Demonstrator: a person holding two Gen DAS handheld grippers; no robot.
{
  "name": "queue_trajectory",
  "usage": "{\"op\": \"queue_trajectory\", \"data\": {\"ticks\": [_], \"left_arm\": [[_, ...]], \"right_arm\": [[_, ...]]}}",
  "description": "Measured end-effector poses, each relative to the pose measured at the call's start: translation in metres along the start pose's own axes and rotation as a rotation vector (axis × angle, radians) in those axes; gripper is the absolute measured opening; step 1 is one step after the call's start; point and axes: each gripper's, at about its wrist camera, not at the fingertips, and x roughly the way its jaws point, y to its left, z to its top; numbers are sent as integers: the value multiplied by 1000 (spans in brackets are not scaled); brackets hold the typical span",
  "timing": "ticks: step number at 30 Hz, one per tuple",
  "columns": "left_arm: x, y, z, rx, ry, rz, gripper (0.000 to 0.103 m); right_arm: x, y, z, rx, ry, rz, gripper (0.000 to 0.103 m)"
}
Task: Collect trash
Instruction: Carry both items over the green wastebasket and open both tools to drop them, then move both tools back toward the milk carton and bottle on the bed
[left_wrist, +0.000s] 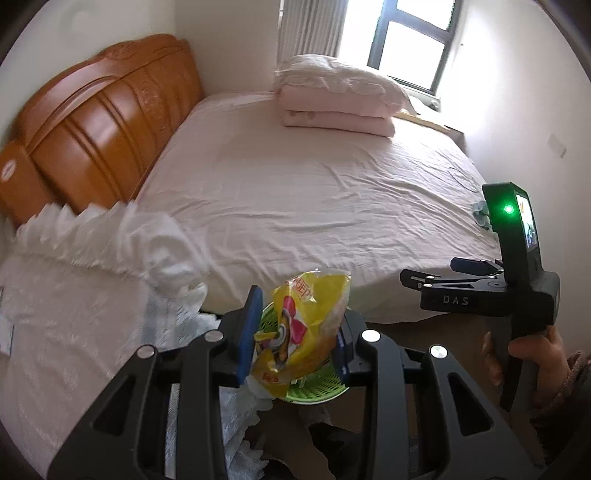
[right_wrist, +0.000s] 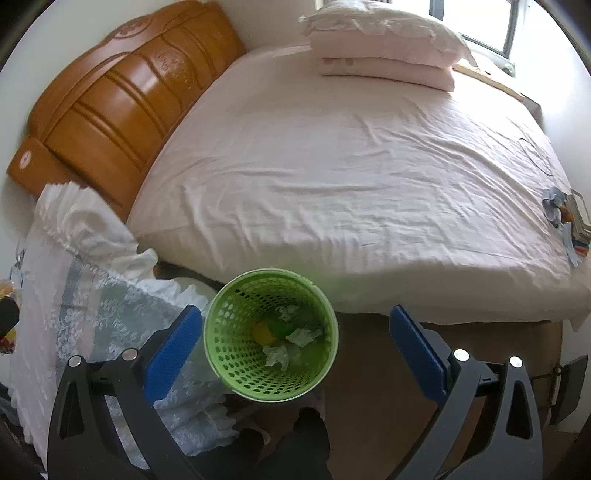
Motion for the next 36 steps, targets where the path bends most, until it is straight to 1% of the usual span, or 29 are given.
{"op": "queue_trajectory", "data": {"ticks": [2, 4, 5, 6, 7, 8, 9, 10, 11, 14, 17, 27, 31, 32, 34, 35, 36], "left_arm": [[3, -8, 5, 15, -1, -12, 33], [9, -17, 10, 34, 5, -29, 38], [12, -20, 11, 41, 9, -33, 46], [17, -25, 12, 51, 13, -34, 57], [20, -27, 12, 59, 16, -33, 65], [24, -31, 11, 64, 19, -29, 78], [28, -33, 11, 68, 25, -24, 85], [30, -35, 10, 73, 31, -27, 87], [34, -37, 10, 74, 43, -28, 91], [38, -38, 9, 69, 56, -25, 93], [36, -38, 9, 64, 52, -21, 95], [21, -30, 5, 43, 23, -2, 95], [10, -19, 3, 0, -5, 11, 95], [8, -16, 3, -10, -10, 19, 95], [0, -5, 0, -41, -25, 48, 95], [-6, 3, -2, -63, -35, 65, 95], [-12, 11, -5, -84, -43, 79, 95]], "right_arm": [[-2, -7, 2, 10, -5, -6, 101], [-4, -14, 4, 21, -11, -12, 101], [-4, -19, 5, 30, -13, -14, 101], [-4, -23, 6, 38, -14, -15, 101], [-4, -27, 7, 46, -14, -15, 101], [-4, -29, 7, 51, -14, -14, 101], [-3, -32, 8, 58, -12, -13, 101], [-2, -35, 8, 63, -11, -13, 101], [-2, -36, 9, 66, -11, -13, 101], [0, -40, 9, 74, -7, -11, 101], [1, -41, 8, 78, -3, -6, 101], [0, -29, 2, 70, -8, 5, 101], [-3, -16, 2, 35, -15, -8, 101], [-5, -5, 4, -4, -25, -12, 101], [-8, 5, 5, -26, -32, -3, 101], [-11, 20, 9, -58, -40, 23, 101], [-12, 26, 11, -70, -44, 34, 101]]}}
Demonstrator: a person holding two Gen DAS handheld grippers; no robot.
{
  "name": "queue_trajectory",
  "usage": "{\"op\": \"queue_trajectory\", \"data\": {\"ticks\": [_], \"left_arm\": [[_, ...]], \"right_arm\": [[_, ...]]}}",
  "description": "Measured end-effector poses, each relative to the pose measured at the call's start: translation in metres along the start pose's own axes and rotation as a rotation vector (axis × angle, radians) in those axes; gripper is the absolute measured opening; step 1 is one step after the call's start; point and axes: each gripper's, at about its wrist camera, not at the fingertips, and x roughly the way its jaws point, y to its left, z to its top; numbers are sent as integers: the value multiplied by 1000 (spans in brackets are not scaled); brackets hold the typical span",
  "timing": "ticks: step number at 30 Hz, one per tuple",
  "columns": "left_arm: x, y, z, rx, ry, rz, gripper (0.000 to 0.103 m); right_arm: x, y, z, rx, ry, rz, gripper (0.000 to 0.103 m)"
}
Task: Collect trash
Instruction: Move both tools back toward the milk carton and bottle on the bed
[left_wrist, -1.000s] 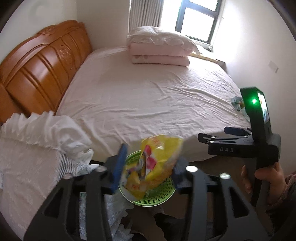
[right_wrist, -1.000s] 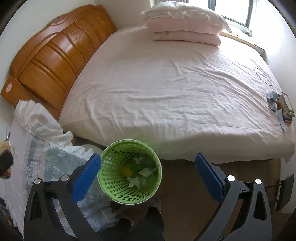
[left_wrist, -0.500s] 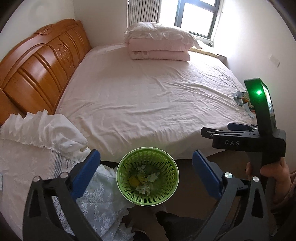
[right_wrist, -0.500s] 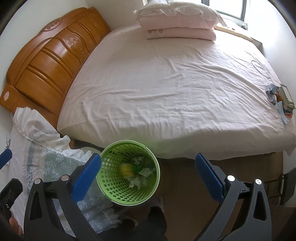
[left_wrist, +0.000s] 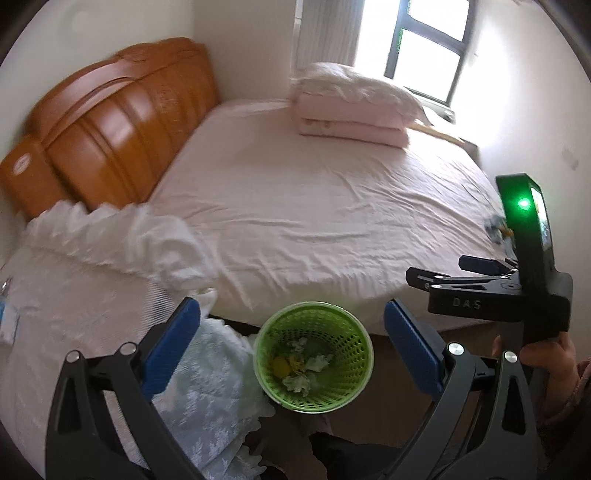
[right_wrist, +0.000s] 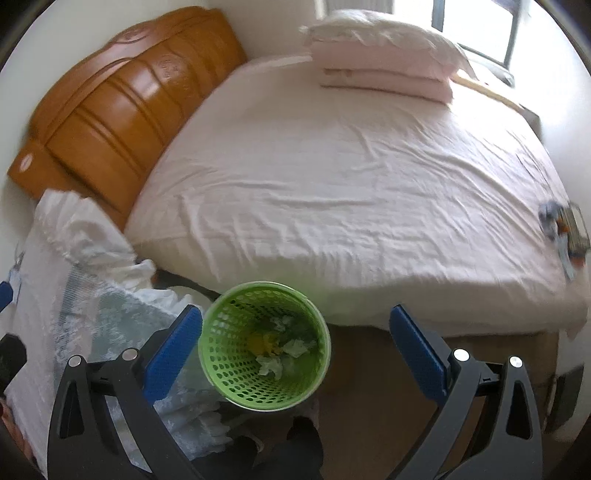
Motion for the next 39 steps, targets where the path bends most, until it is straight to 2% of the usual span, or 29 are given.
{"op": "queue_trajectory", "data": {"ticks": [7, 10, 15, 21, 28, 35, 39], "left_arm": [[-42, 76, -21, -179, -48, 143, 95], [-64, 111, -37, -259, -66, 229, 95], [-99, 173, -75, -431, -86, 358, 95], [-129, 225, -121, -592, -97, 471, 95], [-148, 265, -140, -676, -100, 530, 95], [-155, 299, -148, -719, -91, 567, 95], [-160, 320, -154, -745, -89, 589, 95]], "right_arm": [[-12, 78, 20, -158, -50, 136, 101], [-15, 131, 24, -255, -57, 222, 101], [-11, 205, 19, -389, -33, 323, 101], [-6, 286, 4, -543, 9, 412, 101], [-4, 355, -16, -637, 35, 475, 101], [4, 416, -15, -704, 41, 517, 101], [20, 478, -8, -762, 48, 549, 101]]}}
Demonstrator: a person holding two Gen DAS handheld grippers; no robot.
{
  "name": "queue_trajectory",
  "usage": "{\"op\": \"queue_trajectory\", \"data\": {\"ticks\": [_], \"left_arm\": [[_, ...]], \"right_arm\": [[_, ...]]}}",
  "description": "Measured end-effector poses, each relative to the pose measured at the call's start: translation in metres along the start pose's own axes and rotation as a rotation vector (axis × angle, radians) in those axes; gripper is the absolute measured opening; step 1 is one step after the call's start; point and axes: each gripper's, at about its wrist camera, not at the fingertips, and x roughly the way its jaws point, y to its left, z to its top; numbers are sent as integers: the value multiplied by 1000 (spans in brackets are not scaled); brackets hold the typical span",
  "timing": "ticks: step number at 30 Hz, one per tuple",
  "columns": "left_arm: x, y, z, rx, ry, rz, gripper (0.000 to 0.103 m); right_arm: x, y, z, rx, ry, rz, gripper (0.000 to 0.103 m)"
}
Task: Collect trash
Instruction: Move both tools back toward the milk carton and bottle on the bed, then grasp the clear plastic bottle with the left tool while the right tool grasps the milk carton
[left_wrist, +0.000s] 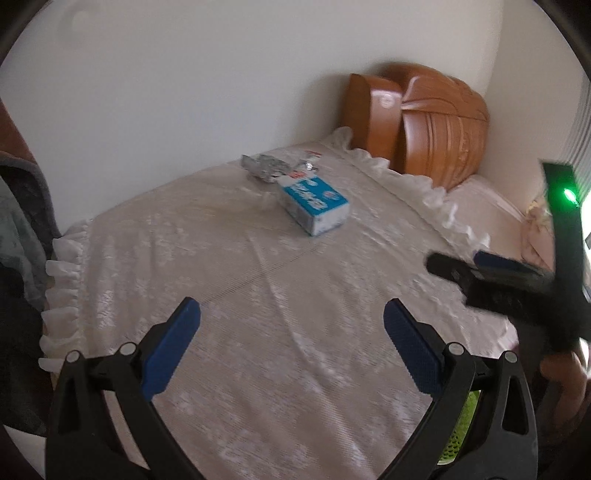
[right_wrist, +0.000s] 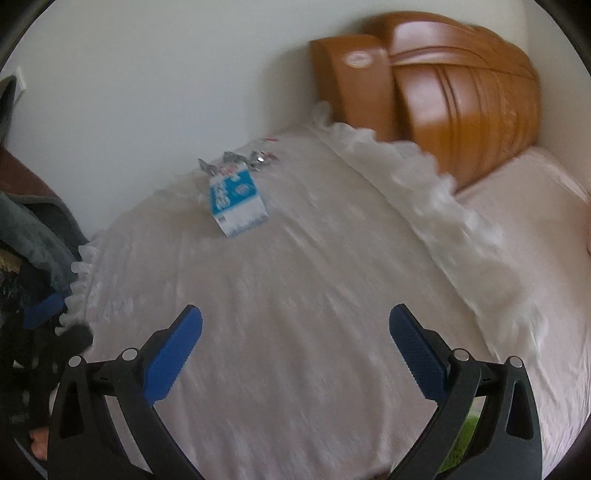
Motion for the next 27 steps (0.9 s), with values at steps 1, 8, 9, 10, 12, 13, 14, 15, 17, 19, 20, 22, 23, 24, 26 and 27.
{"op": "queue_trajectory", "data": {"ticks": [1, 8, 9, 10, 12, 13, 14, 15, 17, 19, 20, 22, 23, 24, 26, 27], "left_arm": [[2, 5, 3, -8, 0, 7, 95], [17, 34, 19, -68, 14, 43, 95], [19, 38, 21, -79, 17, 45, 95], [21, 41, 23, -87, 18, 47, 95], [26, 47, 28, -108, 20, 51, 95], [28, 49, 29, -114, 21, 52, 95], [31, 51, 32, -122, 22, 53, 95], [33, 53, 34, -128, 23, 54, 95], [38, 54, 38, -135, 26, 55, 95], [43, 55, 43, -142, 28, 53, 95], [44, 55, 45, -145, 28, 52, 95], [50, 55, 51, -156, 31, 50, 95], [51, 55, 53, -162, 31, 49, 95], [54, 55, 57, -174, 31, 47, 95], [58, 53, 60, -190, 31, 49, 95], [62, 52, 63, -206, 36, 44, 95]], "right_arm": [[5, 1, 5, -6, 4, 3, 101], [83, 42, 66, -96, 68, 24, 101], [87, 44, 68, -104, 71, 23, 101], [98, 51, 74, -126, 77, 16, 101], [116, 61, 83, -166, 77, -7, 101], [120, 64, 85, -175, 79, -16, 101], [129, 67, 88, -190, 89, -31, 101], [137, 69, 90, -198, 104, -36, 101], [149, 71, 93, -202, 125, -40, 101], [157, 69, 95, -201, 140, -50, 101], [159, 69, 95, -199, 145, -54, 98], [166, 63, 94, -175, 175, -38, 81], [167, 58, 95, -147, 186, -13, 71], [166, 54, 96, -124, 183, 0, 71], [163, 47, 96, -108, 180, 5, 71], [158, 42, 96, -98, 171, 7, 71]]}}
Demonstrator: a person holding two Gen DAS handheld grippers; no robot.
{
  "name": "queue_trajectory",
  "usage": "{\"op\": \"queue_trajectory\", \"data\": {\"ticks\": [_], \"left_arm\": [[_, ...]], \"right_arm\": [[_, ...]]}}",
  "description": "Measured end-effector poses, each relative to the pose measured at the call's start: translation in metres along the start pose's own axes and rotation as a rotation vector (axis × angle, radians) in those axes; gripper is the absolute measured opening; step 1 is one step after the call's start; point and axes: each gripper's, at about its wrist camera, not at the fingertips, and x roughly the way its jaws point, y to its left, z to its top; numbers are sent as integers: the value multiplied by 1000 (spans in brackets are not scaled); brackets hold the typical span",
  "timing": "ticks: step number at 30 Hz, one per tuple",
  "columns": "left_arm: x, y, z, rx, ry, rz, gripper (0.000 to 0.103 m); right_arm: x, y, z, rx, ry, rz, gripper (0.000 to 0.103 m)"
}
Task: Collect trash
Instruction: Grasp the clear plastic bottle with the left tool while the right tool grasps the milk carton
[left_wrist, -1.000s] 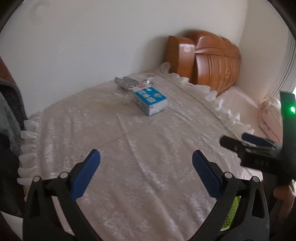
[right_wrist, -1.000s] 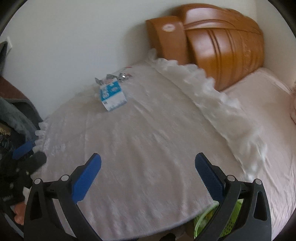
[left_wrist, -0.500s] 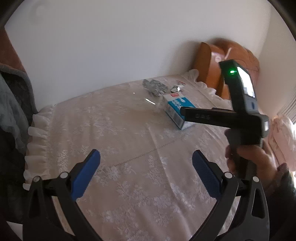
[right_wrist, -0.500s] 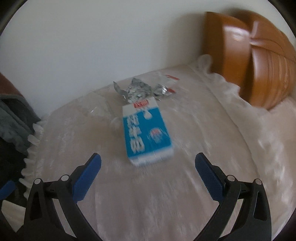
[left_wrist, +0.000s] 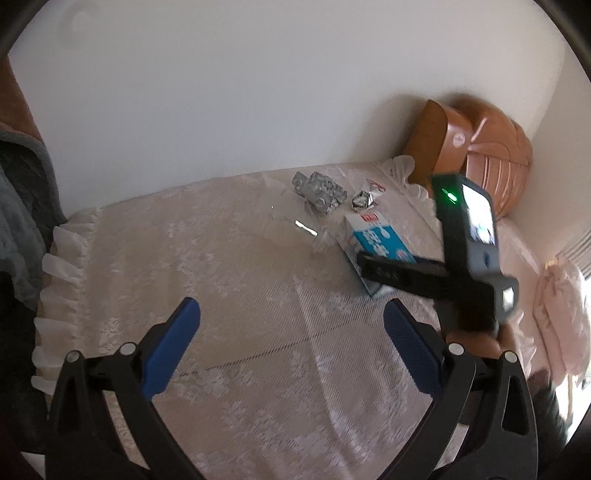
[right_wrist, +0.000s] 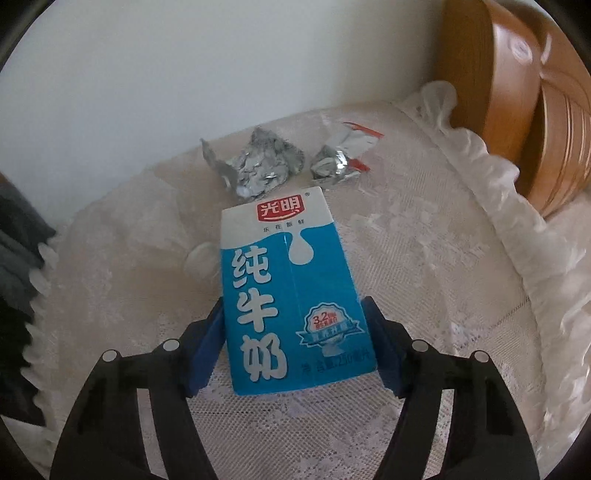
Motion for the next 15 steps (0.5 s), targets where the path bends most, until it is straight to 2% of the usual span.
{"op": "queue_trajectory", "data": {"ticks": [5, 8, 12, 14, 15], "left_arm": [[25, -8, 15, -97, 32, -7, 95], [49, -10, 26, -200, 55, 10, 95], [92, -8, 46, -352, 87, 74, 95], [109, -7, 53, -386, 90, 102, 95], [122, -9, 59, -398, 94, 145, 95]], "right_arm": [[-29, -26, -14, 58, -50, 16, 70], [-49, -44, -29, 92, -81, 22, 70], [-68, -61, -45, 135, -106, 26, 69], [-79, -71, -55, 155, -121, 18, 69], [-80, -76, -58, 158, -121, 15, 69]]}}
